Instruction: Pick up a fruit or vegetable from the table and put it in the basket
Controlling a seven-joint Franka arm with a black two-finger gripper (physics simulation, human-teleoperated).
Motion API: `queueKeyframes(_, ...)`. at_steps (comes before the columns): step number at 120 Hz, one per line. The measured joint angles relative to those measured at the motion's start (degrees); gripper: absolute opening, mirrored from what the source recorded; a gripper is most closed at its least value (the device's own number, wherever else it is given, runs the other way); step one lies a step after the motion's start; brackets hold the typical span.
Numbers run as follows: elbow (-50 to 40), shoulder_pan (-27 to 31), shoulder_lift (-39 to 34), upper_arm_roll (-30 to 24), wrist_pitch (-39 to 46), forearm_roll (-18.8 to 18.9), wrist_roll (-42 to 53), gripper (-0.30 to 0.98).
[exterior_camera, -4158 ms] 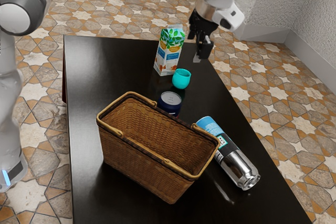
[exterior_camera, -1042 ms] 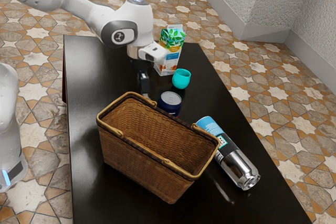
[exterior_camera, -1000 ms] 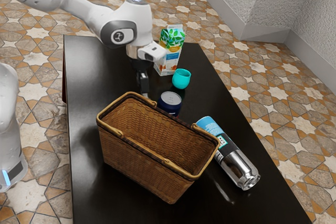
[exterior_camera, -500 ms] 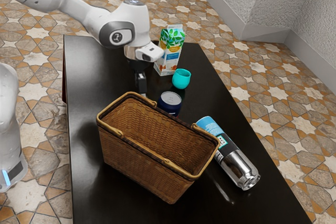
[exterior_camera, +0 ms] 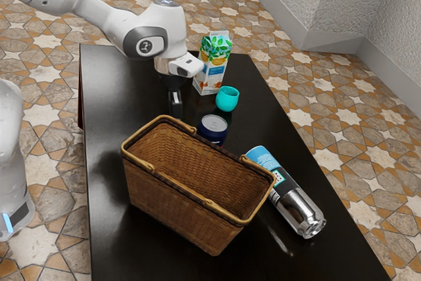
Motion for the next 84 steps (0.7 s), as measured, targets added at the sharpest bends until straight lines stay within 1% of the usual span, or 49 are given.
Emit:
queueKeyframes(5, 0.0, 0.0, -0.01, 0.02, 0.0, 0.0, -0.04, 0.12)
queueKeyframes(13, 0.03, -0.07, -0.1, 0.01, -0.03, -0.1, 0.03, 0.31)
queueKeyframes(18, 0.06, -0.12, -0.45, -0.02, -0.04, -0.19, 0.11, 0.41)
queueKeyframes(25, 0.08, -0.17, -0.59, -0.05, -0.05, -0.2, 0.17, 0.51)
queueKeyframes(33, 0.09, 0.03, -0.28, -0.03, -0.03, -0.09, 0.18, 0.57)
queueKeyframes(52, 0.37, 0.3, 1.14, -0.03, 0.02, -0.03, 0.24, 0.65)
queueKeyframes(84, 1.9, -0.27, 5.2, -0.47, 0.94, -1.35, 0.36, 0.68)
